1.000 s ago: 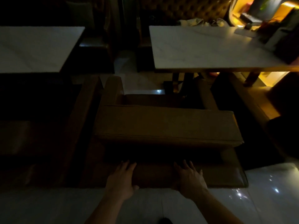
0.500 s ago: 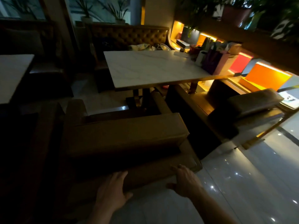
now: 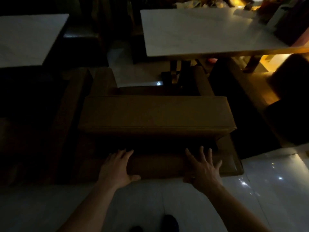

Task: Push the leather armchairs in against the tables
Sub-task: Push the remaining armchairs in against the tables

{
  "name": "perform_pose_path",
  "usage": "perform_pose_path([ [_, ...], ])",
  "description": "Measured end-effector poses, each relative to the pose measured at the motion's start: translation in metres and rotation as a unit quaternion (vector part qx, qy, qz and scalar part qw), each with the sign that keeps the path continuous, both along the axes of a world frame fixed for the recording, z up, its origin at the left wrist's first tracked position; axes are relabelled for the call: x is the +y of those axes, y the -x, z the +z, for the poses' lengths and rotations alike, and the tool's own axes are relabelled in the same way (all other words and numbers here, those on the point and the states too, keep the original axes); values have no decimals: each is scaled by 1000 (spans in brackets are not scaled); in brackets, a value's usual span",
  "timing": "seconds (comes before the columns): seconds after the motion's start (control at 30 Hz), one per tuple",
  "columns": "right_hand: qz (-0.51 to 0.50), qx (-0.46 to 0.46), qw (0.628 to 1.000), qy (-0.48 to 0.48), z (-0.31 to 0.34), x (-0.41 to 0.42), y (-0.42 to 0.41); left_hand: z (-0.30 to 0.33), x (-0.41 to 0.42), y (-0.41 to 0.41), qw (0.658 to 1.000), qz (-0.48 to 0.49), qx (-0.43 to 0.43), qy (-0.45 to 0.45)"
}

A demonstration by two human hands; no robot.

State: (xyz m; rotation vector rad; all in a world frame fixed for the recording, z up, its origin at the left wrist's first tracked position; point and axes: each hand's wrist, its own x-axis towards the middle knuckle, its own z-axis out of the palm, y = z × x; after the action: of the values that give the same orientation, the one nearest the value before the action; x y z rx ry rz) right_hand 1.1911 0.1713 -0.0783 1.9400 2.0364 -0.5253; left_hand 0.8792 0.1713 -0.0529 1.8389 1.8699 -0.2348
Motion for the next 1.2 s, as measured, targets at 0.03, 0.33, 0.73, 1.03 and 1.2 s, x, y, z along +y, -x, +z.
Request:
perform_pose_path([
  [0.03,4,-1,1000,3,-7,2,-1,-5,0,3,1000,6,9,5],
  [0.33,28,8,999,-13,-25,4,-5,-28,-10,7,998,53,4,-40],
  [0.73,36,24,999,-25,-30,16,-11,-45,-11,7,993,55,23,-103],
  [1.03,41,12,999,-17,-31,67,-29,-51,22,-12,990,67,14,-123],
  [1.2,43,2,999,-26,-32,82,-32,-57,40,-13,989,73,4,-129],
])
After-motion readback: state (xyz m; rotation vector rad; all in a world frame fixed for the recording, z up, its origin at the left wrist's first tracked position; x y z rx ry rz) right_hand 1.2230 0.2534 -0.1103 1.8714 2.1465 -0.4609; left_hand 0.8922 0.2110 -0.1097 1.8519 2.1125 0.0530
